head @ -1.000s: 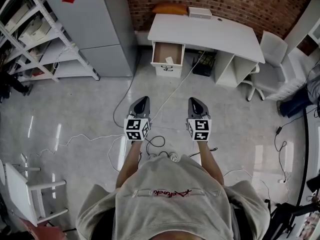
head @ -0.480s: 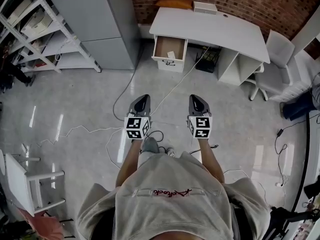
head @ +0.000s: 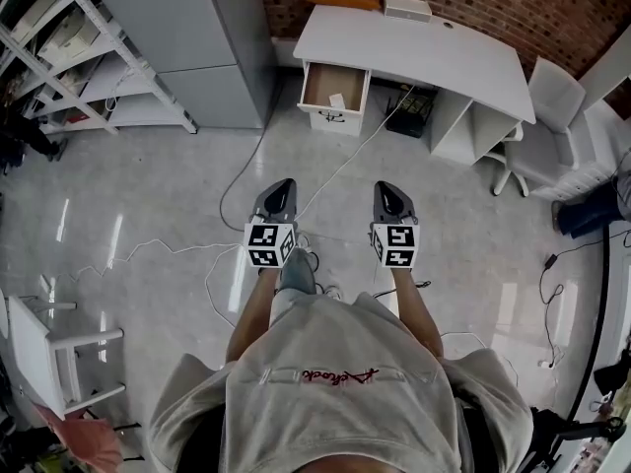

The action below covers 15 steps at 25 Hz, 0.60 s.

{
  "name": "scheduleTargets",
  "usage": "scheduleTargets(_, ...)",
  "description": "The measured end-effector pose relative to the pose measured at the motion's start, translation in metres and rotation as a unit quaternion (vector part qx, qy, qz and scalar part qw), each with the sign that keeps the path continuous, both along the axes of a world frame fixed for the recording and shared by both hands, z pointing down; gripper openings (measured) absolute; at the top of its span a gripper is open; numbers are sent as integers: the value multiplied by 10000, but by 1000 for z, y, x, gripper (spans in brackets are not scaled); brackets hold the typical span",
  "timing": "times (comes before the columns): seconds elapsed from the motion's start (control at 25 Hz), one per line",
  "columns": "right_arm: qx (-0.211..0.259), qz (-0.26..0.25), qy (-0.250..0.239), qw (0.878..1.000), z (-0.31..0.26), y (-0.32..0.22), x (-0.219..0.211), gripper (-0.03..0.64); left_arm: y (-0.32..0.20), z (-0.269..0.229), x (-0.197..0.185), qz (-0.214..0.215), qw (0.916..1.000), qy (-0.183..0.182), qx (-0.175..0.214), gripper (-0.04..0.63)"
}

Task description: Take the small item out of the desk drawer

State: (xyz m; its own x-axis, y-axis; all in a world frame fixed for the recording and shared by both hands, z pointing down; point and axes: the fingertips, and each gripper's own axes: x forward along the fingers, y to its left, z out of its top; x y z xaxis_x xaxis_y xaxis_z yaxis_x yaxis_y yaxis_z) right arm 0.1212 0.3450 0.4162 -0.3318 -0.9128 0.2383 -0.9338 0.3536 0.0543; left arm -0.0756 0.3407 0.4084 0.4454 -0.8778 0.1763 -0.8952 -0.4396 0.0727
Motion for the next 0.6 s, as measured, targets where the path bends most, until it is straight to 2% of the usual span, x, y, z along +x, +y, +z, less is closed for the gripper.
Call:
scheduleTargets(0.36,-11,16,8,10000,7,-28,-3,11,-29,8,1,70,10000,-16,-27,9)
scheduleTargets(0.6,-74,85,57,9999,16,-62,-5,11,-66,17,-1,123,9999,34,-68,9)
